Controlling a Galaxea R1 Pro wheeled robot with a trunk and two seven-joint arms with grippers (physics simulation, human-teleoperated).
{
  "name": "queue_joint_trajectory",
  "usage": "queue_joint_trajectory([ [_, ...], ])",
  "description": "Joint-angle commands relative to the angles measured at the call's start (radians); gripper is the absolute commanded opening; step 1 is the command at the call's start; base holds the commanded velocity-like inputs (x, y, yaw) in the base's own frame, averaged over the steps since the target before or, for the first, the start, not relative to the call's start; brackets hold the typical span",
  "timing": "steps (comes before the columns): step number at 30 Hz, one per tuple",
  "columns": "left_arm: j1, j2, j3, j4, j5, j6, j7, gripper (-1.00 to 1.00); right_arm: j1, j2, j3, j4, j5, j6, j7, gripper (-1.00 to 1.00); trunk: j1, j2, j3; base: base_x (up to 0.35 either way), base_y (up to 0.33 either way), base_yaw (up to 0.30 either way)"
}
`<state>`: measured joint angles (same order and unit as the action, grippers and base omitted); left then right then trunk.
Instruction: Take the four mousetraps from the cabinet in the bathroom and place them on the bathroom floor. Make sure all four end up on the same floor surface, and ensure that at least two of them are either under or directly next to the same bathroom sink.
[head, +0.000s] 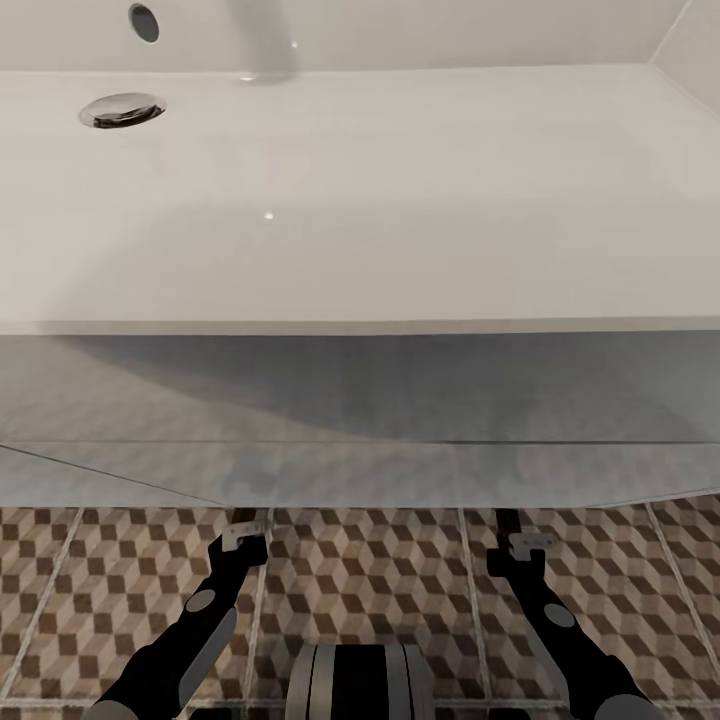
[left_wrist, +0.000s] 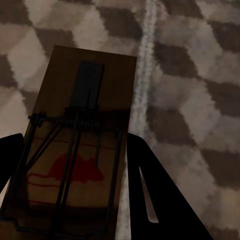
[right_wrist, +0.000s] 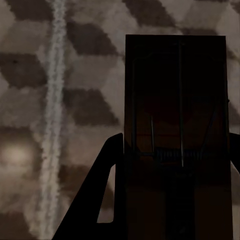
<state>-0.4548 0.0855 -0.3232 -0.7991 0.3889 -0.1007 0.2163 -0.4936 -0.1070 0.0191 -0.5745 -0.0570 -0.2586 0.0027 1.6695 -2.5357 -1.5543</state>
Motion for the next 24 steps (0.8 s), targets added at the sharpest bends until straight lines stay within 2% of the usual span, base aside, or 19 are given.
queue_joint_trajectory([
  [1, -0.001, 0.002, -0.008, 0.000, 0.007, -0.004, 0.011, -1.00, 0.000, 0.000, 0.002, 0.001, -0.007, -0.004, 0.002, -1.00, 0.000, 0.000, 0.000, 0.000, 0.000, 0.000],
  [24, -0.001, 0.000, -0.008, 0.000, 0.007, -0.005, 0.011, -1.00, 0.000, 0.000, 0.002, 0.001, -0.007, -0.004, 0.000, -1.00, 0.000, 0.000, -0.004, 0.000, 0.000, 0.000],
])
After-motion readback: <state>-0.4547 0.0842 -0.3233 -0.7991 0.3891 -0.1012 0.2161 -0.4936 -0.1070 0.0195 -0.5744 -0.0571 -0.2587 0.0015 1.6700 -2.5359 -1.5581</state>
